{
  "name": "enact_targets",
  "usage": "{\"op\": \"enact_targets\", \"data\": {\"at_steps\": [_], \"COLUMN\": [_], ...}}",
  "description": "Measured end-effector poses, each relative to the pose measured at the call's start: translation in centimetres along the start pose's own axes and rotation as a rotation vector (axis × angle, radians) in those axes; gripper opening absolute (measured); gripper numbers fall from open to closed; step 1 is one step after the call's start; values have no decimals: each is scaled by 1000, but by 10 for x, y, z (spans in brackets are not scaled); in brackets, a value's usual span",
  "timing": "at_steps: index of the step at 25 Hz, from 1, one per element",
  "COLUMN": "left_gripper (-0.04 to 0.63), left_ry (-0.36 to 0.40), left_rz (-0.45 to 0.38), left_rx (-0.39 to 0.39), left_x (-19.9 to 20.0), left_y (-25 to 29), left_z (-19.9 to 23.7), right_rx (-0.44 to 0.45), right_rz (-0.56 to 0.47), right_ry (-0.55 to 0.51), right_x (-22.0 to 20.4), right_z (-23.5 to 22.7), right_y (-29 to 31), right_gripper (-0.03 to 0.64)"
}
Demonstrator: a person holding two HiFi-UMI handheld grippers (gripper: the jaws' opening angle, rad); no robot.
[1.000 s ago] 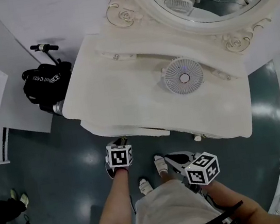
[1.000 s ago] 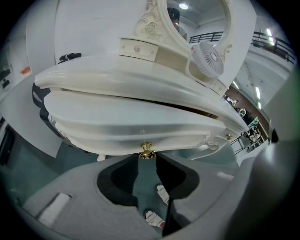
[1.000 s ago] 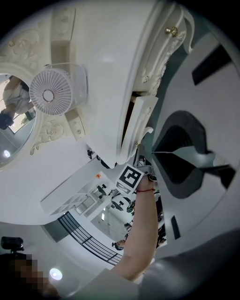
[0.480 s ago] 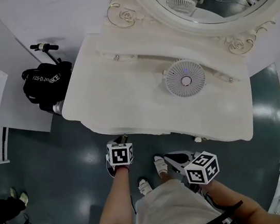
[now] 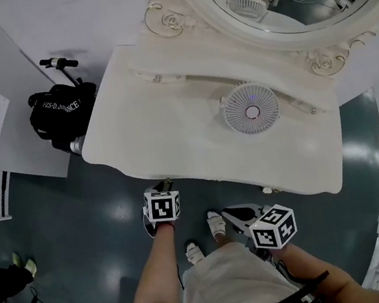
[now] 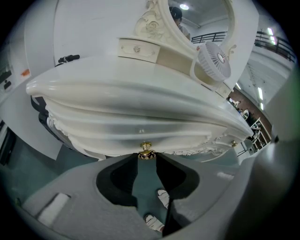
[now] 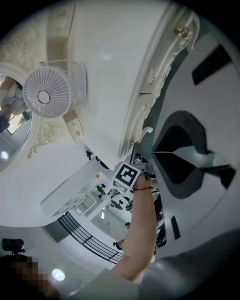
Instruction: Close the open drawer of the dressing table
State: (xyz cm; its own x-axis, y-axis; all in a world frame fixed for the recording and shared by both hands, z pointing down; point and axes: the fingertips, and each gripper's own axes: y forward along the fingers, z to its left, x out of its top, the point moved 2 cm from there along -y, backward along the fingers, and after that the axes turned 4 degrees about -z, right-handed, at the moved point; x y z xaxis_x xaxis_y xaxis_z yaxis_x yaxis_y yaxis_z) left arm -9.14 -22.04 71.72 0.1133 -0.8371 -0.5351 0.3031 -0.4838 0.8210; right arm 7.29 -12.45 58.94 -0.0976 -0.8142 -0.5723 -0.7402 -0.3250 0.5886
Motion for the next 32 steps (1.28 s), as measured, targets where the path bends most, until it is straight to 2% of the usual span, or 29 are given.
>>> {"op": "enact_targets", "data": {"at_steps": [22, 27, 32], "left_gripper": [124, 162, 170], "left_ry": [6, 4, 4], "left_rz": [4, -7, -42], "left_rx": [-18, -27, -28], "left_x": [9, 8, 13], "left_y": [14, 9, -3], "left_z": [-1, -5, -10], "right_rx": [-26, -29, -28], "right_rz": [-15, -29, -40], "right_ry": [15, 15, 16], "right_x": [9, 9, 7], "right_z": [-10, -8, -4], "right_y": [-3, -7, -11], "right_gripper": [18, 18, 18]}}
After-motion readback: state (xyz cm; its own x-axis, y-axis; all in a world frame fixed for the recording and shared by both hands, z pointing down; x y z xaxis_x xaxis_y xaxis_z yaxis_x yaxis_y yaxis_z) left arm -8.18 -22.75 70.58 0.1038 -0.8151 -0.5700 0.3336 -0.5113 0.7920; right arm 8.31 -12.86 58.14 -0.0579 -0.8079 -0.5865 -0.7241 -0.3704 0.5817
